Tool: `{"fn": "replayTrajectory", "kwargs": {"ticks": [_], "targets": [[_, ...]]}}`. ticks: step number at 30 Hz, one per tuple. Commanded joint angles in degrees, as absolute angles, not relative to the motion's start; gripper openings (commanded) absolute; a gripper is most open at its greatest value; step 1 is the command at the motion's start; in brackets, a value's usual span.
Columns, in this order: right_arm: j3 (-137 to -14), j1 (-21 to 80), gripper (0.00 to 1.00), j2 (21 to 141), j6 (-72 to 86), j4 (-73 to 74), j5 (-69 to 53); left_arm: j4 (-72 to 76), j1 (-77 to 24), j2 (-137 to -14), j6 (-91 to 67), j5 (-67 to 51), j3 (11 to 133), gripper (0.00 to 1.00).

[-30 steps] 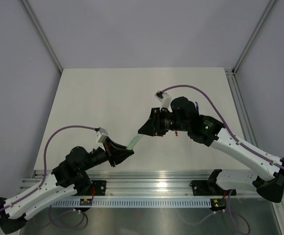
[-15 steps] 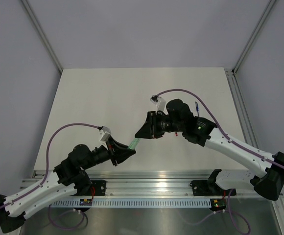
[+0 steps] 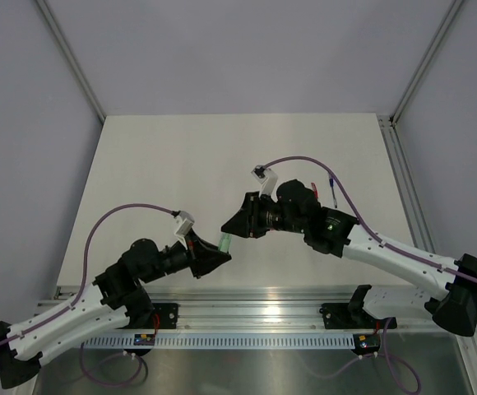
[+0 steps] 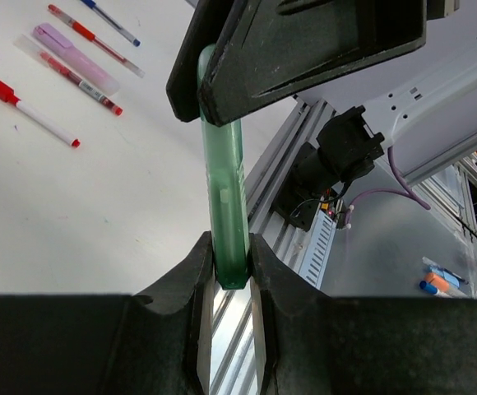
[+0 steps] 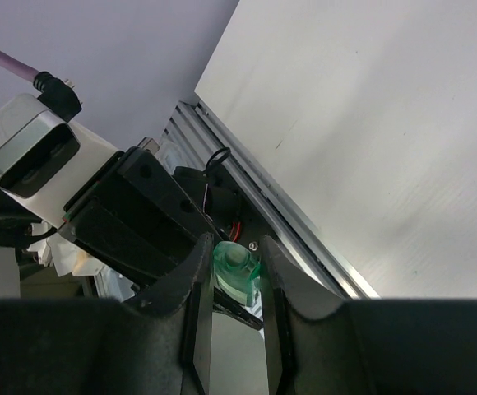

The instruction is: Insert the pens into the pen caps

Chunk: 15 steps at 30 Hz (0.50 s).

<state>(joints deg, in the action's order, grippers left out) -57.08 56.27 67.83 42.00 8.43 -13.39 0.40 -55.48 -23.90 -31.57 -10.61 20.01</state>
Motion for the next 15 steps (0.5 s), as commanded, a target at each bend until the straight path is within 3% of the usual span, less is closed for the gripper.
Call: {"fn": "replayTrajectory", "kwargs": {"ticks": [1, 15], "targets": [[-53.1, 60.7, 0.02, 69.3, 44.5, 9.6, -15.7, 14.2, -55.5, -24.2, -30.6, -7.9, 26.6, 0.0], [-43.6, 65.7, 0.0, 68.6, 47.6, 4.3, -10.7, 11.1, -55.5, -24.7, -27.2, -3.0, 32.0, 0.0]]}}
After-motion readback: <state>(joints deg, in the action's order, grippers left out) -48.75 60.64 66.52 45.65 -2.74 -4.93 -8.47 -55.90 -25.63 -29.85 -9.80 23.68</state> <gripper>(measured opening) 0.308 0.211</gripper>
